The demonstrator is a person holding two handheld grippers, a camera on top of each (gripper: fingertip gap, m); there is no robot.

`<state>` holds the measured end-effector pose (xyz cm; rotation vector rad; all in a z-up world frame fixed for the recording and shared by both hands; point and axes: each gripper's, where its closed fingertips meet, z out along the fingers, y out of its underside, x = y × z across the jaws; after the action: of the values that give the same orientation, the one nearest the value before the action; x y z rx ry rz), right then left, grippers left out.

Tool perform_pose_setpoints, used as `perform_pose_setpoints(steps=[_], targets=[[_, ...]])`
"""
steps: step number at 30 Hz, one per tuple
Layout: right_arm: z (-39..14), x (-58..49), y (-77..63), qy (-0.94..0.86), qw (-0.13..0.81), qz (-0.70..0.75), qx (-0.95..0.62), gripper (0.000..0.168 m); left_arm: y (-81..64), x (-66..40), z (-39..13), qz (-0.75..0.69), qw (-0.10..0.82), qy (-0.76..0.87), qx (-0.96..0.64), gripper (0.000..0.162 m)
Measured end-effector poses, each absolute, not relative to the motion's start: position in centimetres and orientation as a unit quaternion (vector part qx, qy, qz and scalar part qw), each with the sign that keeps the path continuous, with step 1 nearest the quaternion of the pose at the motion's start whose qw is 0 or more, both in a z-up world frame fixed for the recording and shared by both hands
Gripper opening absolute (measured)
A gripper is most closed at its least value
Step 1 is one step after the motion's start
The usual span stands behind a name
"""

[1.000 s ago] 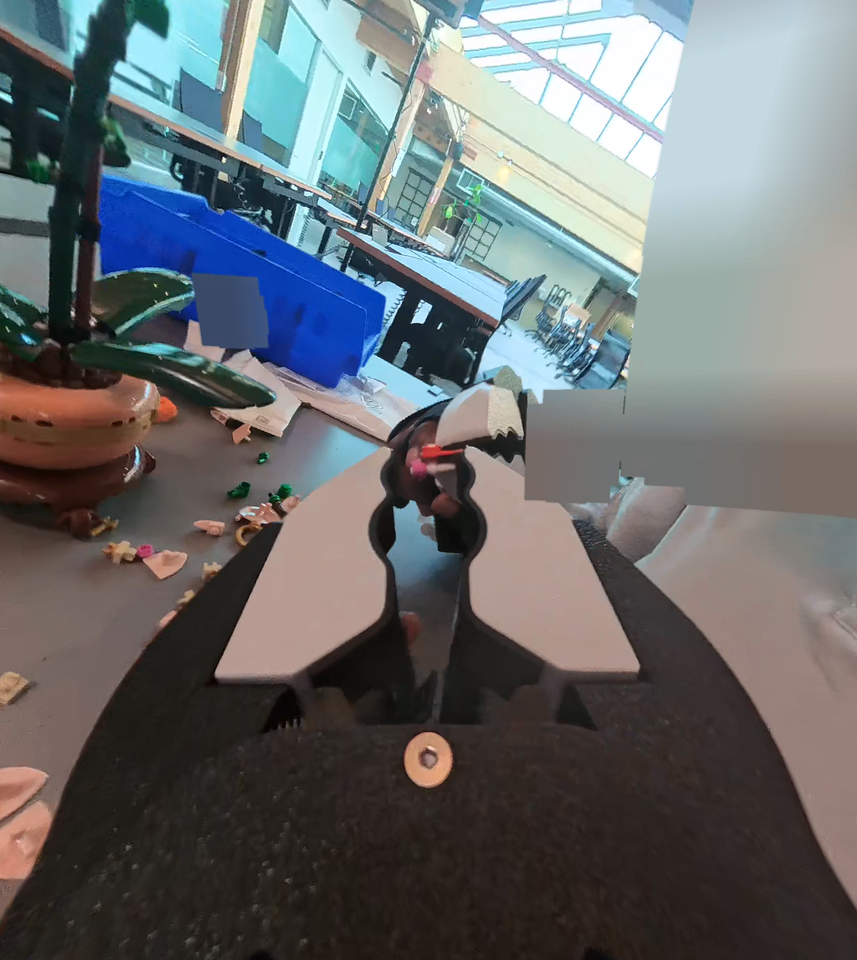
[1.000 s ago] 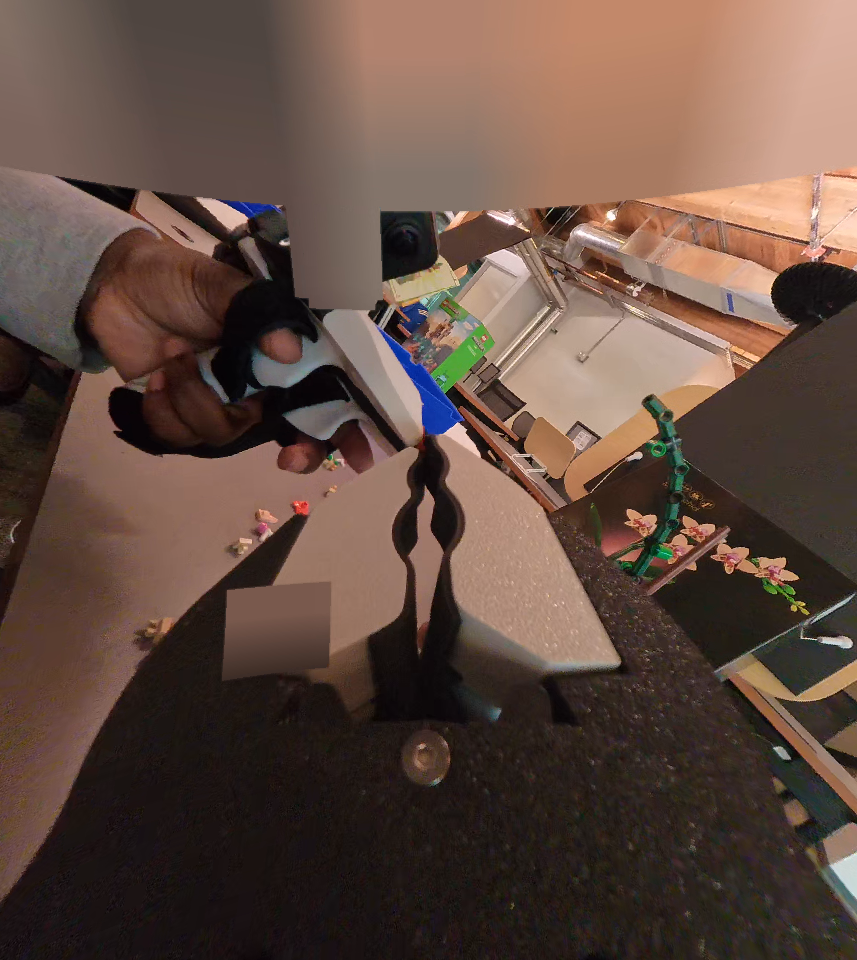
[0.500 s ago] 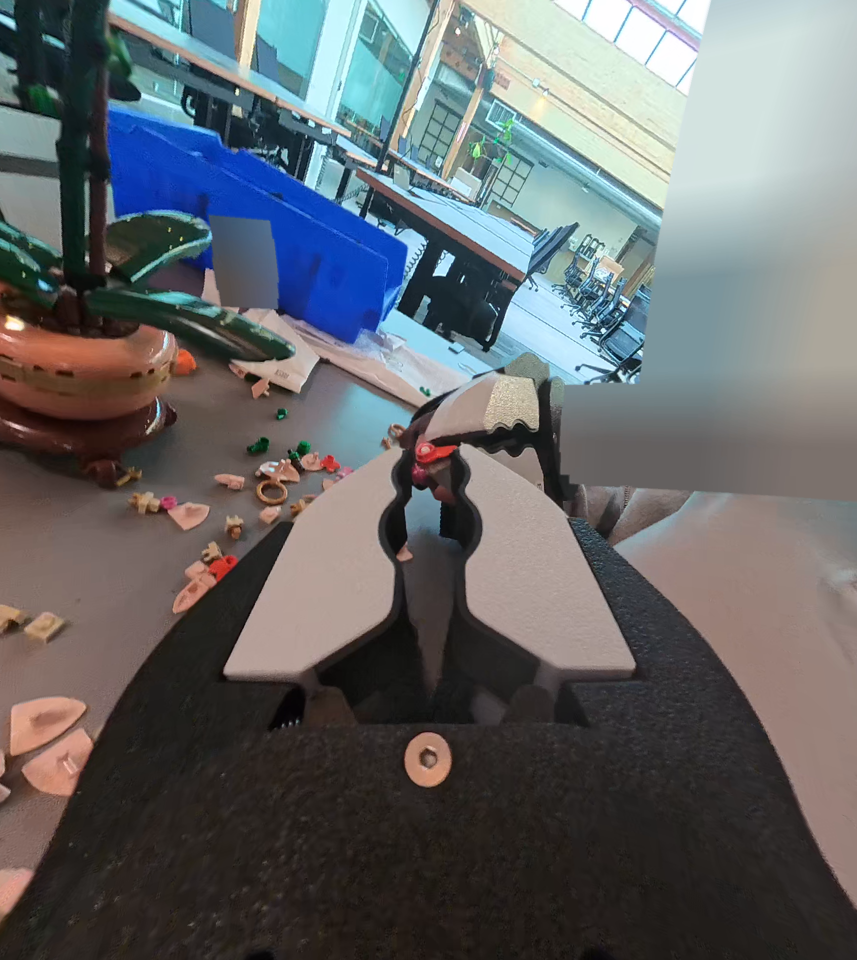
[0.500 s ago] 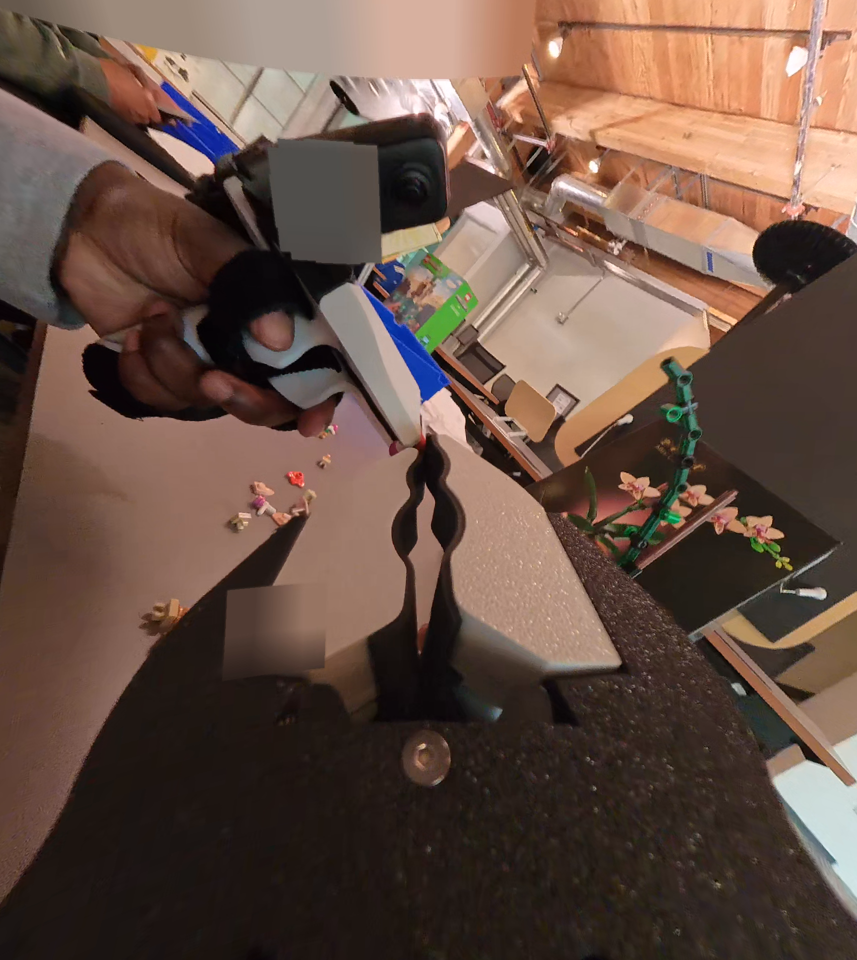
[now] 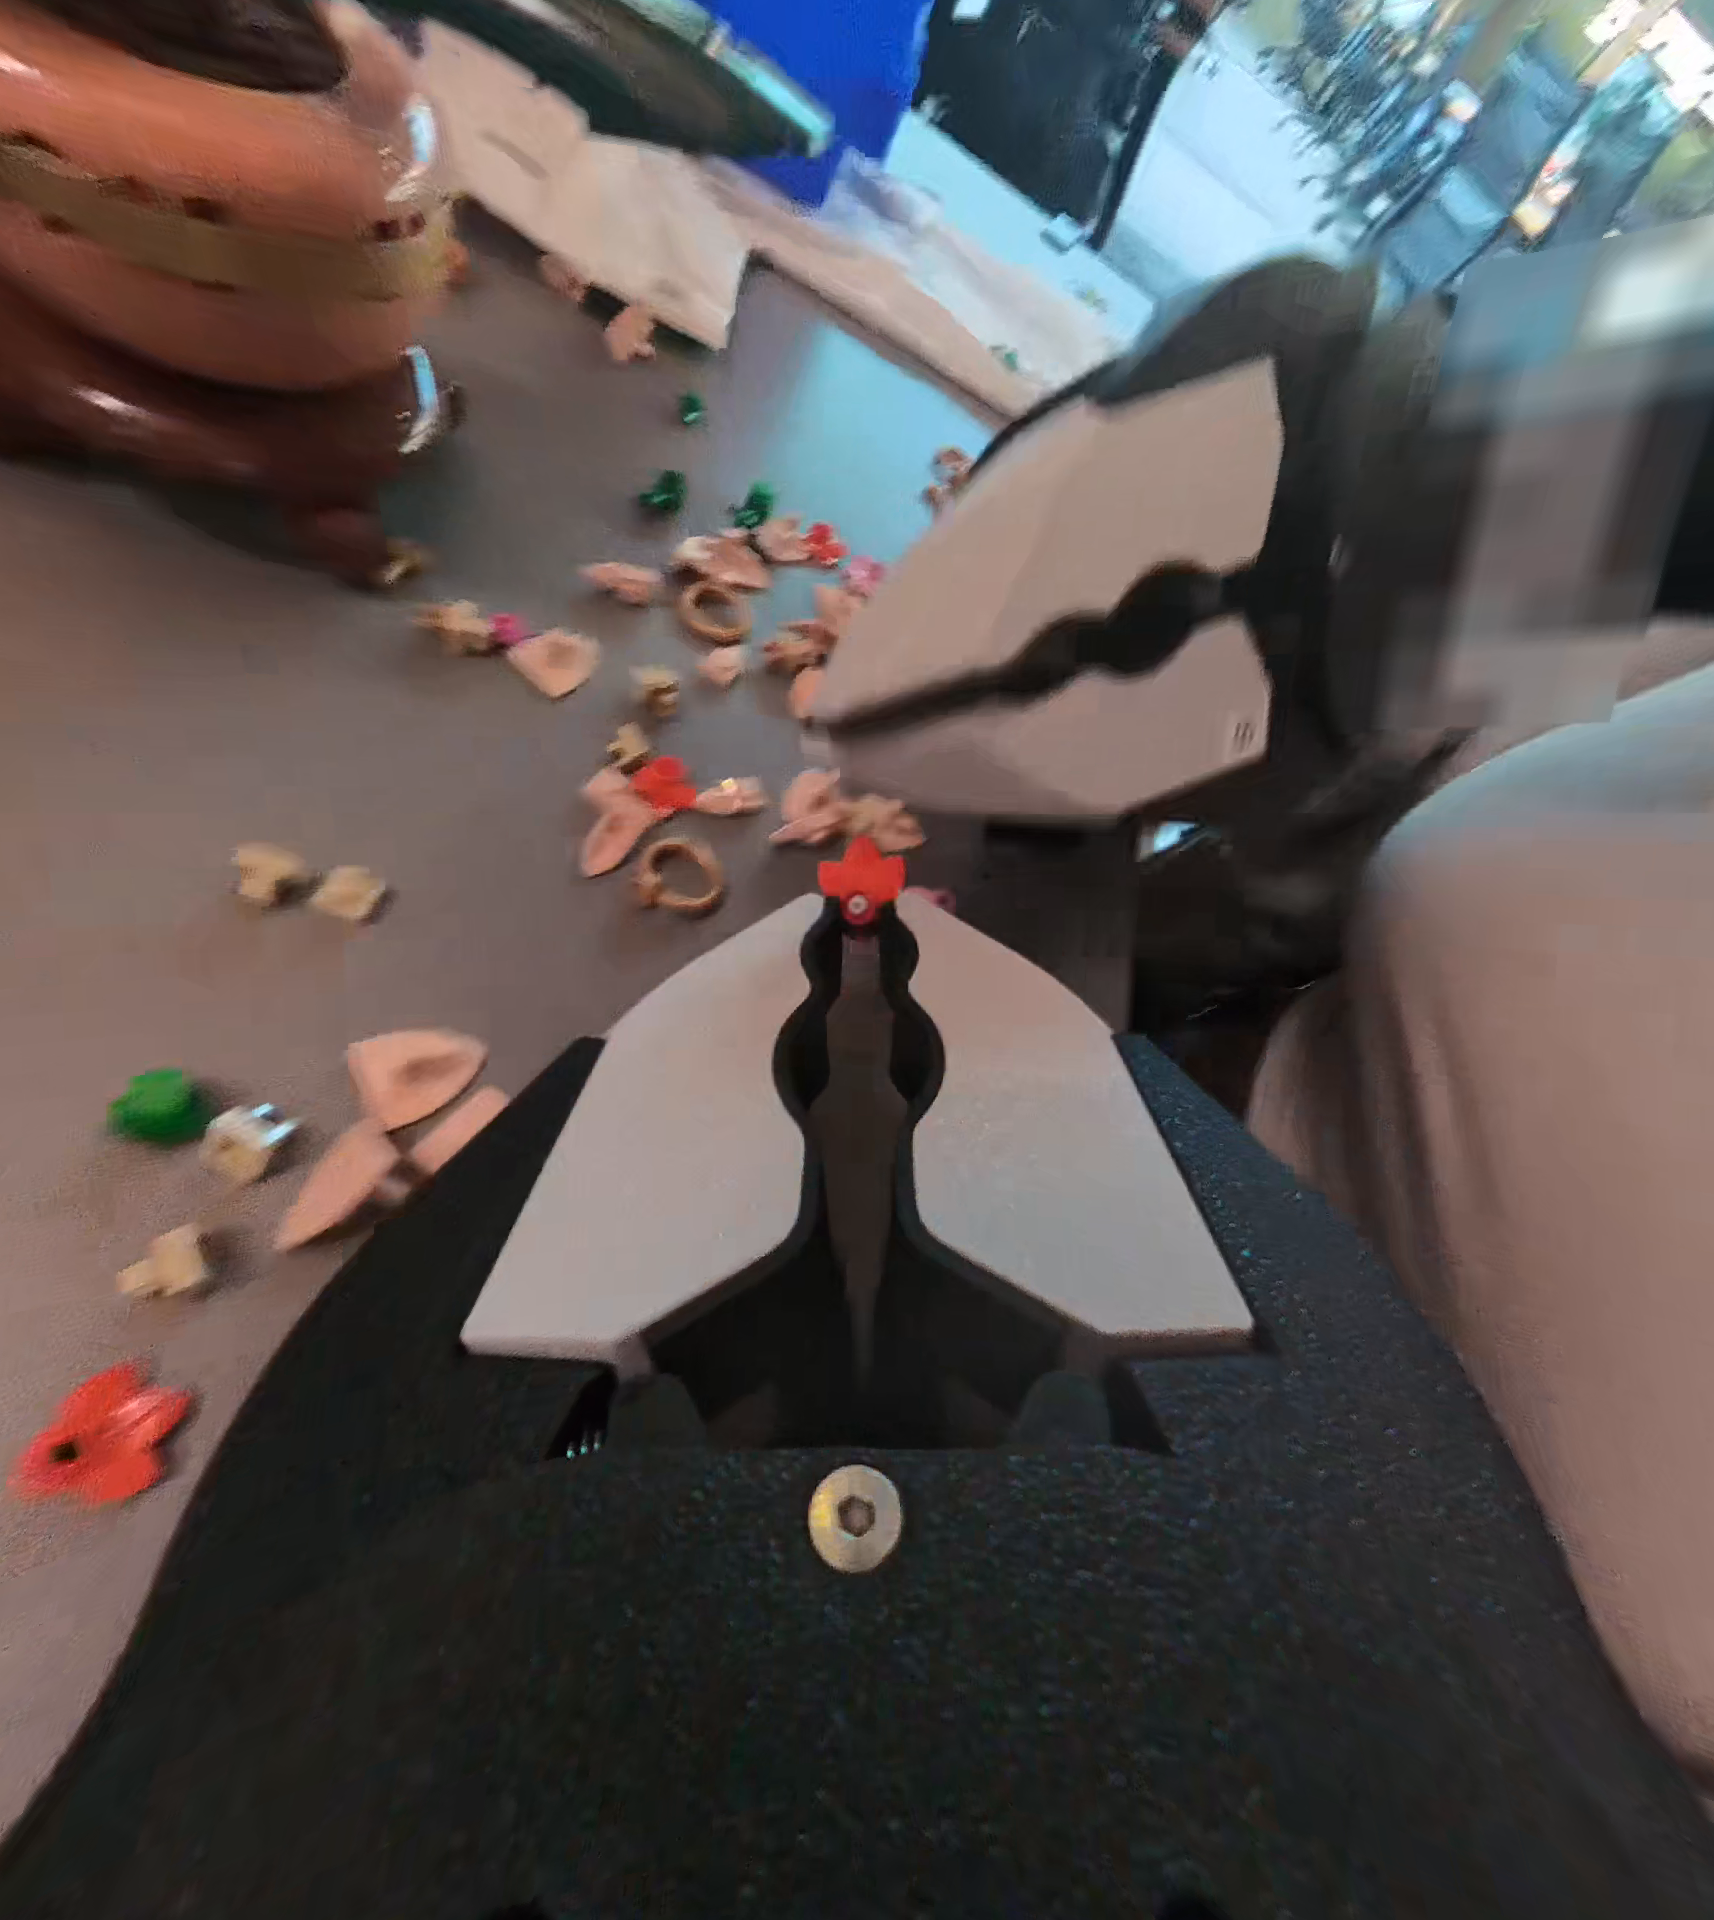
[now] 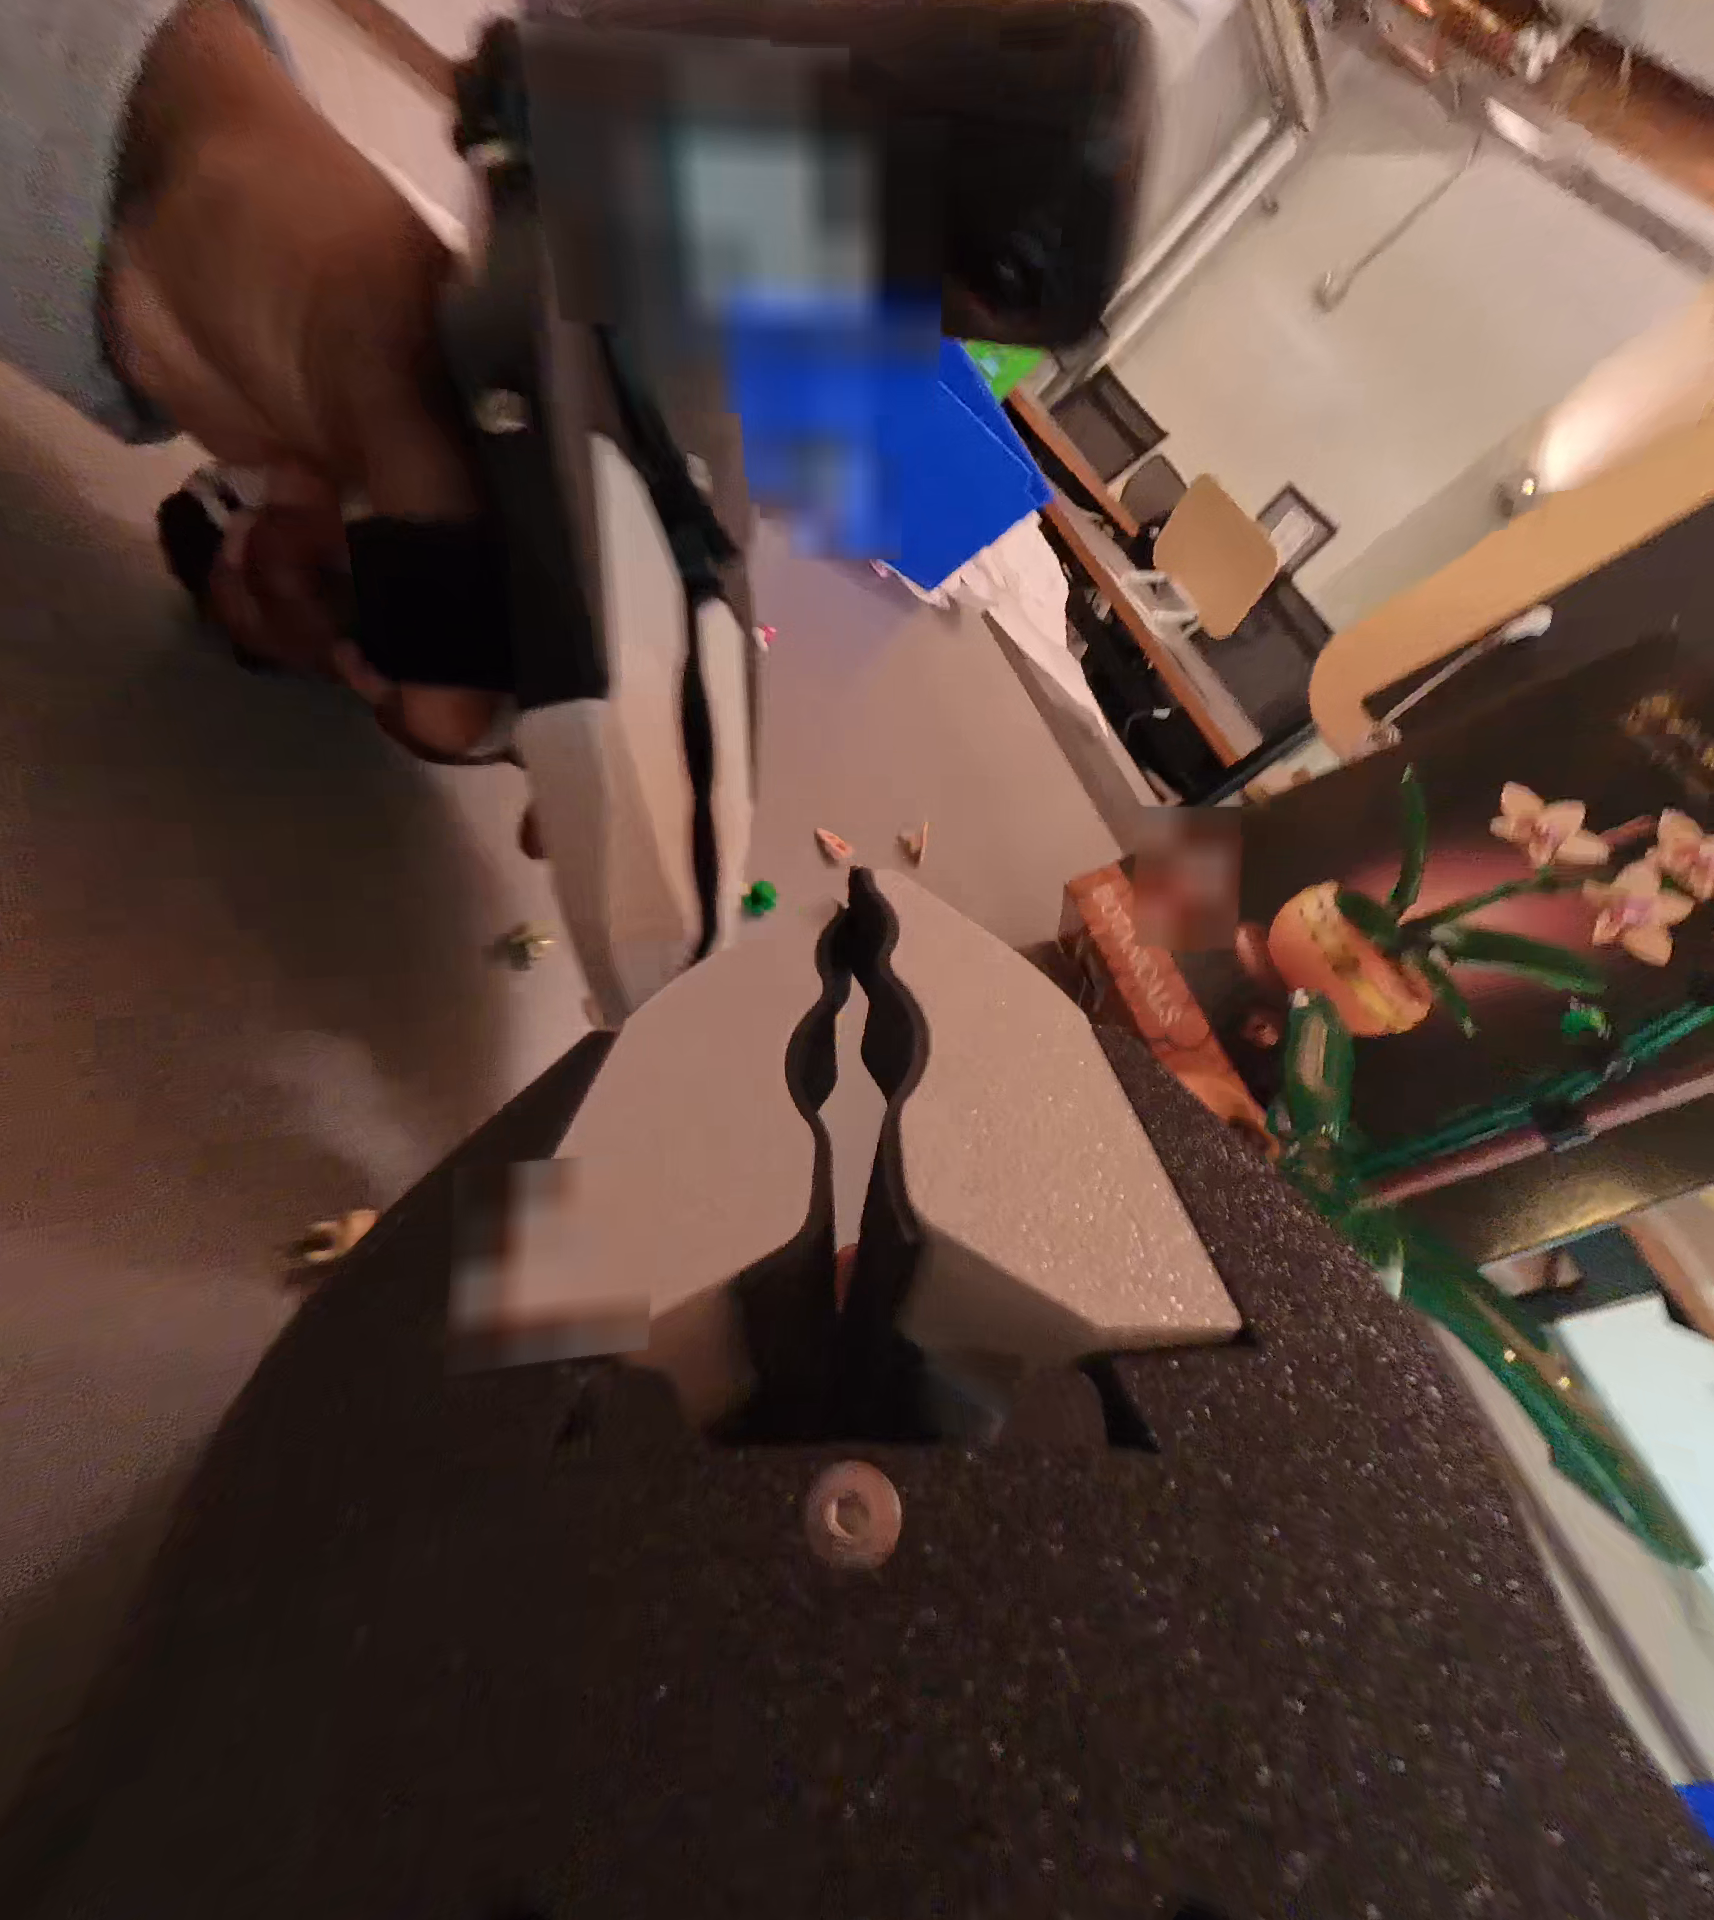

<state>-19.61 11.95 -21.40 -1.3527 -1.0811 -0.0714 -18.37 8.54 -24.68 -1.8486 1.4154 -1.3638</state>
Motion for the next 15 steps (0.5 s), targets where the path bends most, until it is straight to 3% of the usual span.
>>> perform_pose_setpoints(steps=[5, 8, 10, 15], targets=[[-21.0, -17.8, 13.6, -0.456, 0.631, -0.015, -0.627, 0.0, 9.8, -19.0, -24.1, -0.492, 0.257, 0.507, -0.659, 0.007], [-20.7, -19.2, 11.8, -0.516, 0.598, 0.069, -0.609, 0.003, 10.2, -19.1, -23.4, -0.506, 0.274, 0.494, -0.652, 0.007], [-20.4, -19.0, 11.2, -0.522, 0.572, 0.112, -0.623, 0.015, 10.0, -19.0, -22.5, -0.529, 0.276, 0.482, -0.641, 0.007], [-18.8, -19.2, 10.3, -0.419, 0.556, 0.231, -0.68, 0.004, 10.3, -18.9, -18.9, -0.622, 0.314, 0.386, -0.605, 0.006]])
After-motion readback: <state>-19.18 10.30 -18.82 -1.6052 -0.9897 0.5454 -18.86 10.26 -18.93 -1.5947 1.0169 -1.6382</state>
